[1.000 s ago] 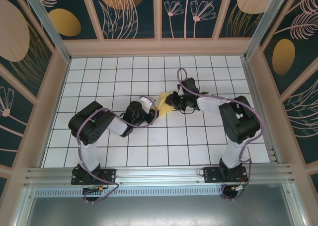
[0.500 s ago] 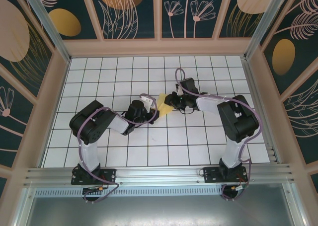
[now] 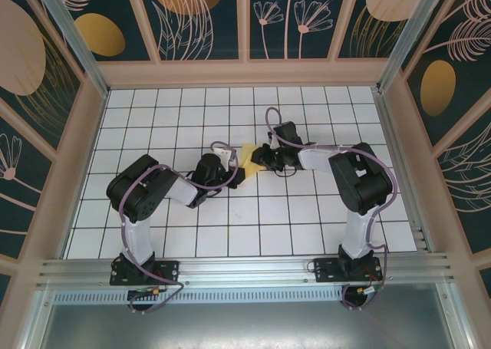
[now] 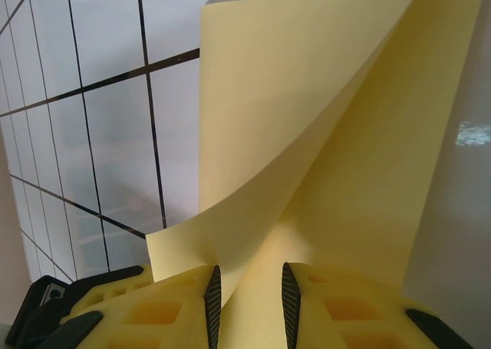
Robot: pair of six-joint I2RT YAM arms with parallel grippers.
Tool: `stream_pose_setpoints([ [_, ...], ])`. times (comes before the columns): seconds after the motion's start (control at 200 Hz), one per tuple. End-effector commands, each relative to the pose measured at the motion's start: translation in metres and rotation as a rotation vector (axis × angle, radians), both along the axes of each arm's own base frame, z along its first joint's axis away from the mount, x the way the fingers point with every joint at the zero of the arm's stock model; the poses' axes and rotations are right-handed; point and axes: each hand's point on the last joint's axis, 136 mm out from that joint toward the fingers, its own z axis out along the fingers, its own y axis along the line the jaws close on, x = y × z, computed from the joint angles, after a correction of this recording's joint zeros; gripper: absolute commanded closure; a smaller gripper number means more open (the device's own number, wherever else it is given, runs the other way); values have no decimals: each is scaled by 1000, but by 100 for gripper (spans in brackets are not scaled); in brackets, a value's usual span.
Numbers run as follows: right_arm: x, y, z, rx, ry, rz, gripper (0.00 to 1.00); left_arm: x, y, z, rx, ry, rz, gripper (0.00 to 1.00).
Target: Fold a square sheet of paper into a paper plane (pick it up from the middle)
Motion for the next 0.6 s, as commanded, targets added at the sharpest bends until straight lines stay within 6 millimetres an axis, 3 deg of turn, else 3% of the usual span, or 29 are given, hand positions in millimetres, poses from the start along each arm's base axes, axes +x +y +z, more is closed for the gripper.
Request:
stream_pose_setpoints([
  [0.0, 6, 9, 7, 7, -27, 31, 69, 0, 1, -5, -5, 19, 0, 83],
  [0.365, 3, 6, -11, -22, 32, 15, 69, 3, -5, 0, 18, 66, -19, 71],
  [0.595, 1, 6, -11, -14, 36, 12, 67, 8, -5, -1, 29, 162, 11, 64],
])
